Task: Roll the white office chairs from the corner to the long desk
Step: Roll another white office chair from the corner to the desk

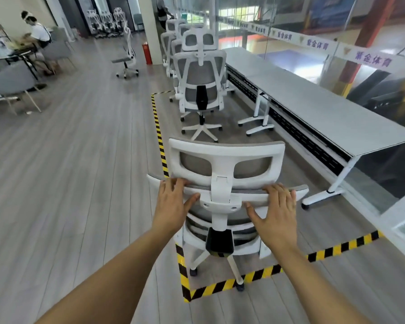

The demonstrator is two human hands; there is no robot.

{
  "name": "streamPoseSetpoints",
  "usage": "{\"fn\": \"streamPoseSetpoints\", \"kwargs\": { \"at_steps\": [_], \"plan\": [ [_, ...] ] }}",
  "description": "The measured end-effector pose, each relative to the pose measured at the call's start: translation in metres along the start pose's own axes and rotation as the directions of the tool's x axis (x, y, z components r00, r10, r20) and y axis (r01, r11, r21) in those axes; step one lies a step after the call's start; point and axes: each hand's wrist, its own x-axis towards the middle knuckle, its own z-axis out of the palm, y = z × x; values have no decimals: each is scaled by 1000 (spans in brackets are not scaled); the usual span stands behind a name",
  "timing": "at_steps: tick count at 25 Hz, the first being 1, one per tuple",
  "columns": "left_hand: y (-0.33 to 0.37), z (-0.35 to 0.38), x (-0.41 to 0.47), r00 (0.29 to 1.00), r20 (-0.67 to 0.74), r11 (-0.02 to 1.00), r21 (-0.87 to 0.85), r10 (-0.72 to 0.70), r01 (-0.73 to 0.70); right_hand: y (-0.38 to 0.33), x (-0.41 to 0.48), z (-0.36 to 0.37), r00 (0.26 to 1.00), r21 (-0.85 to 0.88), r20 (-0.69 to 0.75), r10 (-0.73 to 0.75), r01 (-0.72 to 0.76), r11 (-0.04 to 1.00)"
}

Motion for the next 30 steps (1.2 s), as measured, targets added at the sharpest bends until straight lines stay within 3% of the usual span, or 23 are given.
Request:
{"fn": "streamPoseSetpoints", "kwargs": {
  "at_steps": [12, 18, 23, 30],
  "plan": [
    [-70, 114, 410, 998, -23, 998, 11, 66, -66, 51, 362, 210, 993, -21, 30, 117, -117, 993],
    [-78, 165, 550, 999, -37, 996, 82, 37, -34, 85, 497, 285, 984, -85, 90, 156, -148, 985],
    [-66, 208, 647, 994, -103, 982, 188, 41, -21, 130, 604, 334, 987, -86, 109, 118, -109, 990],
    [-54, 252, 768, 996, -94, 963, 267, -2, 27, 185, 729, 382, 971, -134, 220, 98, -69, 989]
  ]
}}
